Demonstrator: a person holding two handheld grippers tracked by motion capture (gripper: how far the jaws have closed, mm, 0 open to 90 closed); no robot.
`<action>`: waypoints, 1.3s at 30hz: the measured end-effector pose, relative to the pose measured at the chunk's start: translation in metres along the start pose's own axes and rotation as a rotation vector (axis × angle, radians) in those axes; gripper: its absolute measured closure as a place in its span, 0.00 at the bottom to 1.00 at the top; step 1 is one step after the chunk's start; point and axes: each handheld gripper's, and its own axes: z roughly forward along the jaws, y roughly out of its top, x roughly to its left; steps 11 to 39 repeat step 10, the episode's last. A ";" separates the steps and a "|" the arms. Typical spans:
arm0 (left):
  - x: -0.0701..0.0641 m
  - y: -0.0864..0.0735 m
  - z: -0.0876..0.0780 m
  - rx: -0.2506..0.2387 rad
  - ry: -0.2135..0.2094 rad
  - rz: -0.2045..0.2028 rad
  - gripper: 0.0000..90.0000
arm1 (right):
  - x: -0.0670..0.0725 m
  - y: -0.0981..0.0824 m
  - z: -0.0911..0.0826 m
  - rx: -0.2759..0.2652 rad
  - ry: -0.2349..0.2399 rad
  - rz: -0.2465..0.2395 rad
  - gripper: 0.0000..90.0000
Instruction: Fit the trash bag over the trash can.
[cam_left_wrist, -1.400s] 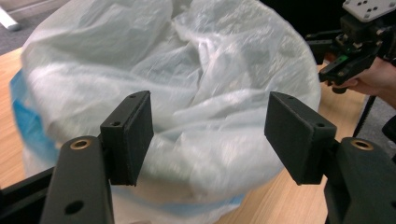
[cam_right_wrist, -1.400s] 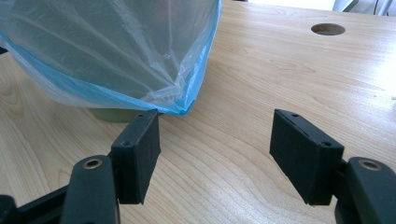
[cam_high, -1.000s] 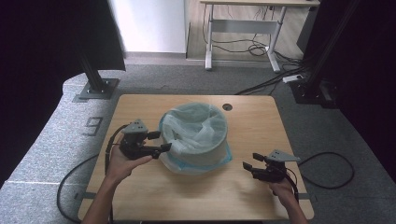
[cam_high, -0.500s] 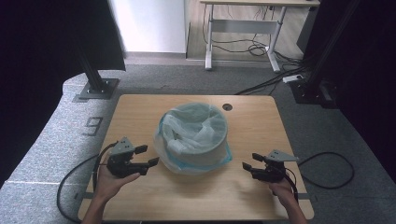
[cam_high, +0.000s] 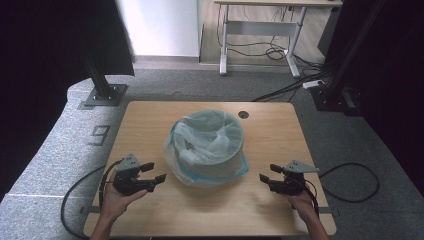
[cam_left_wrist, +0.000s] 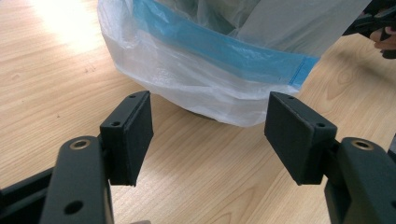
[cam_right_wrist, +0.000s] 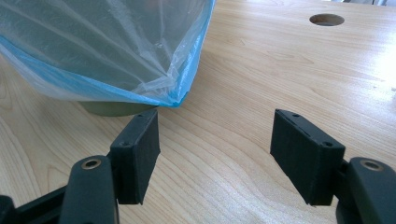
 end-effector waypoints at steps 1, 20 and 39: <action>0.000 0.000 0.000 0.001 0.001 0.000 0.36 | 0.000 0.000 0.000 0.000 -0.001 0.001 0.35; 0.003 -0.003 0.005 0.019 0.010 -0.005 0.36 | -0.001 0.000 0.000 0.001 -0.005 0.002 0.35; 0.003 -0.003 0.005 0.019 0.010 -0.005 0.36 | -0.001 0.000 0.000 0.001 -0.005 0.002 0.35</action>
